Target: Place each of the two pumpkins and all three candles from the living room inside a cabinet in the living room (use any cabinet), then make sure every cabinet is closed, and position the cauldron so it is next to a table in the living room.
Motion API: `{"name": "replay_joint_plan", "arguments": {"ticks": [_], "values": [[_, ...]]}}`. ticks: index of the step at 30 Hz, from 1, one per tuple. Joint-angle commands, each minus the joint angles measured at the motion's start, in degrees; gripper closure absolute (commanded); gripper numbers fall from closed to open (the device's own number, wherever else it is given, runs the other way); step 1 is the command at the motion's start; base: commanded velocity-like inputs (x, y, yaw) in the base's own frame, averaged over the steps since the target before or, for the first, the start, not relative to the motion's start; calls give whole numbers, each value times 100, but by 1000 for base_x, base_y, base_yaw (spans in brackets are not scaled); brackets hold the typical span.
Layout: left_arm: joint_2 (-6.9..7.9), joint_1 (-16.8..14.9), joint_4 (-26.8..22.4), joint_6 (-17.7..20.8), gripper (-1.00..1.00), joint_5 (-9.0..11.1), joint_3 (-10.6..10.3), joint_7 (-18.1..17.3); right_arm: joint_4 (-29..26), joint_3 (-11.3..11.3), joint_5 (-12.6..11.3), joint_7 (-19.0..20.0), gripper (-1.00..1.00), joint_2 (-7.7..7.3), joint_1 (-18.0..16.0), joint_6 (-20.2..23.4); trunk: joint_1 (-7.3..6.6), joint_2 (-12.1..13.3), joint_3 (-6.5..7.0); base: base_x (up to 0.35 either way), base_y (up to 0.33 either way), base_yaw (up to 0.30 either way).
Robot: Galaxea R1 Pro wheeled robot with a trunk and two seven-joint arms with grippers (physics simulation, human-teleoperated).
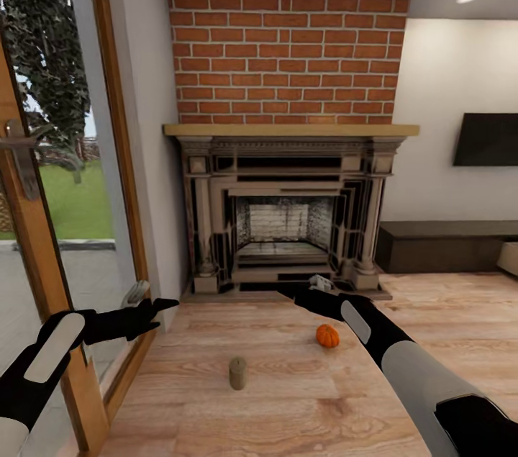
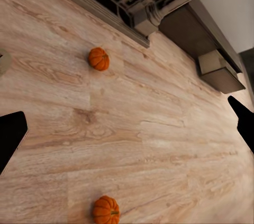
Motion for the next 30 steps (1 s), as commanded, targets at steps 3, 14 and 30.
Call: {"name": "replay_joint_plan", "arguments": {"ticks": [3, 14, 30], "values": [[0, -4, 13, 7, -100, -53, -5, -56, -4, -41, -39, -13, -100, -6, -5, 23, 2, -3, -7, 307, 136, 0], [-5, -4, 16, -1, -100, -53, -185, -56, -4, -374, -28, -15, -100, -6, -5, 110, 2, -3, -36, 190, -33, 0], [4, -4, 16, -1, -100, -53, -189, -56, -4, -383, -21, -13, -100, -6, -5, 106, 2, -3, -186, 233, -1, -4]]}}
